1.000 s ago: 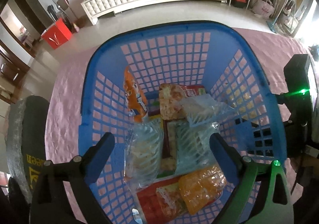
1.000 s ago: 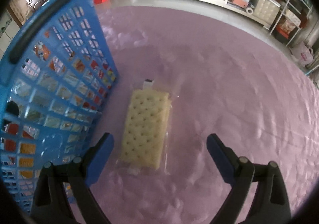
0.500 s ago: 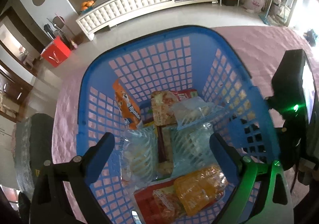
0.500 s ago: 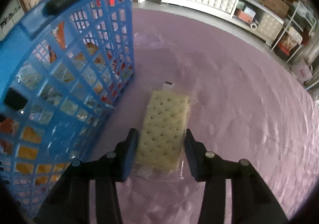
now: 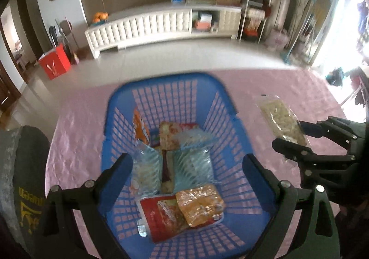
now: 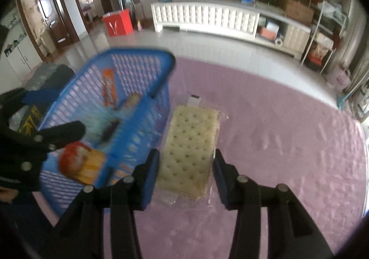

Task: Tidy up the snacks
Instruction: 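Carry the cracker pack over the basket and open the right gripper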

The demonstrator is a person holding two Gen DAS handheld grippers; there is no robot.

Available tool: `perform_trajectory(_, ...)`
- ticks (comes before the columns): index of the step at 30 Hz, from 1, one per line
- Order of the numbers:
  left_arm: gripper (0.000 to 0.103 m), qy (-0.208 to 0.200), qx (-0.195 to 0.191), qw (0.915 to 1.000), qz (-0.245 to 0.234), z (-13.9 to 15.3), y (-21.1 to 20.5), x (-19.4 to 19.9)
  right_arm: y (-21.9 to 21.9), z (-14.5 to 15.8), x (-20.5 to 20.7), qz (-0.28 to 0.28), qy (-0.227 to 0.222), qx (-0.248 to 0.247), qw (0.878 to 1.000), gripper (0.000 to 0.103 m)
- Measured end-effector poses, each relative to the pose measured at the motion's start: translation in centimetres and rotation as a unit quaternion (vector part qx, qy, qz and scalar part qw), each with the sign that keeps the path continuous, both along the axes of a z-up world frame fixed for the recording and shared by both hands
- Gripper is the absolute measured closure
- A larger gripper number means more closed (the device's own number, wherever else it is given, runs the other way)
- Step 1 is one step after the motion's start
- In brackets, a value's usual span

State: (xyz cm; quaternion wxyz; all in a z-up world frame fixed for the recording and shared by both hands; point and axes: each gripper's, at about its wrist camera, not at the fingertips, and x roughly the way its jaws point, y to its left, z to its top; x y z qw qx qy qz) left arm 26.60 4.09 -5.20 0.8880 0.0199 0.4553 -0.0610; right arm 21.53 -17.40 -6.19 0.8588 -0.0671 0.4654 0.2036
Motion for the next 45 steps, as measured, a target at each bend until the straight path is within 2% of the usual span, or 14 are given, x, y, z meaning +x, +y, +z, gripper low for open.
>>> perform_trajectory(3,0.001,-0.031,-0.027,0.9992,-0.001,2.2,1.2,-1.3,0.3,2.7,-0.5,0.003,-0.027,0.007,1.000,0.053)
perform_trajectory(9,0.001,-0.070,-0.038,0.9967,0.016,5.3,3.3,-3.5,2.1,6.7,-1.1,0.021,-0.072,0.013,0.997,0.053)
perform_trajectory(17,0.001,-0.088,-0.032,0.9946,0.043,6.3,6.8,-5.0,5.8,7.4,-0.5,0.046,-0.084,0.013,0.995,0.053)
perform_trajectory(22,0.001,-0.091,-0.033,0.9939,0.054,5.6,9.0,-5.2,8.2,6.0,-0.1,0.059,-0.065,0.016,0.996,0.053)
perform_trajectory(27,0.001,-0.075,-0.034,0.9946,0.063,4.1,10.8,-4.6,10.4,3.9,1.0,0.064,-0.035,0.008,0.997,0.053)
perform_trajectory(34,0.001,-0.056,-0.015,0.9963,0.063,1.0,11.9,-3.3,12.0,-0.3,2.9,0.059,0.009,-0.023,0.998,0.053)
perform_trajectory(45,0.001,-0.021,-0.036,0.9963,0.075,-2.5,14.1,-1.8,14.0,-5.3,4.8,0.062,0.057,-0.079,0.993,0.053)
